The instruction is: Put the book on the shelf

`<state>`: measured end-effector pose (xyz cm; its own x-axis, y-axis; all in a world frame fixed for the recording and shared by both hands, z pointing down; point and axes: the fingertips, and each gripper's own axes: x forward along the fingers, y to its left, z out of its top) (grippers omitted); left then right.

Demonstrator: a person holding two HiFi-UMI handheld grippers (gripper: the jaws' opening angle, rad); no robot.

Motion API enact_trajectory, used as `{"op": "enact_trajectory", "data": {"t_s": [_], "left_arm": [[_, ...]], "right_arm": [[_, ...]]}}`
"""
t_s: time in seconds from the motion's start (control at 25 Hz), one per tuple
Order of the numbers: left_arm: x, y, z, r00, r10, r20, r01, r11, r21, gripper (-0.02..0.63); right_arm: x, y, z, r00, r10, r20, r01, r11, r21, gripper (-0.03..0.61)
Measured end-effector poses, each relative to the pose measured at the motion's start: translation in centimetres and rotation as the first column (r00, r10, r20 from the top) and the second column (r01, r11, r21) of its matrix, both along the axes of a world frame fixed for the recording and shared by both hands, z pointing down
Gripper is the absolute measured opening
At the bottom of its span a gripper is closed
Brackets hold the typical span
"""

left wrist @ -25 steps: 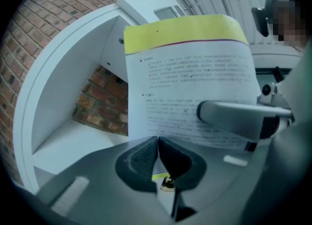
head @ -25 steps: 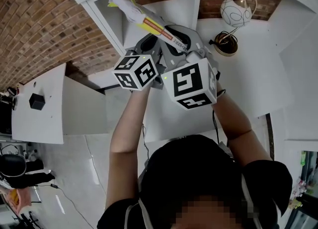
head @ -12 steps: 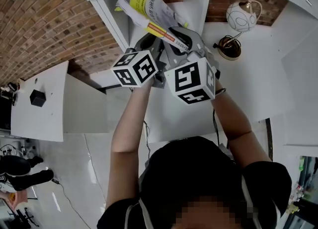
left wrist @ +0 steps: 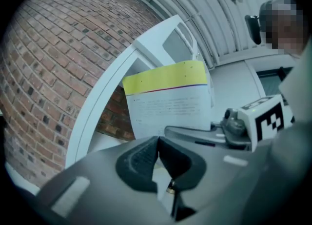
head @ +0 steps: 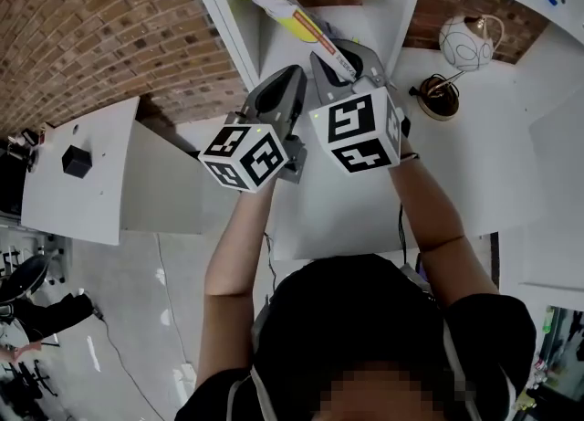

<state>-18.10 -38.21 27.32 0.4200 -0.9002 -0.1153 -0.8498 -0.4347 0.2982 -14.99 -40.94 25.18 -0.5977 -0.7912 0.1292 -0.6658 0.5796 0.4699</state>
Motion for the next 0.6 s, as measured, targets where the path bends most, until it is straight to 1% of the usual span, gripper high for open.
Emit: {"op": "enact_trajectory", "data": {"t_s": [0.24, 0.6], "left_arm": [[-1.6, 1.9, 0.5, 0.999, -0.035, -0.010, 0.035, 0.999, 0.000, -0.006], [-3.0, 4.6, 0.0, 0.997, -0.073, -0.033, 0.074, 0.997, 0.033, -0.006]], "right_arm": [[-1.6, -1.8, -0.6, 0.999, 0.007, 0.038, -0.007, 1.000, 0.008, 0.067], [-3.8, -5.5, 0.0, 0.997, 0.044, 0.060, -0.044, 0.999, 0.014, 0.069]]}}
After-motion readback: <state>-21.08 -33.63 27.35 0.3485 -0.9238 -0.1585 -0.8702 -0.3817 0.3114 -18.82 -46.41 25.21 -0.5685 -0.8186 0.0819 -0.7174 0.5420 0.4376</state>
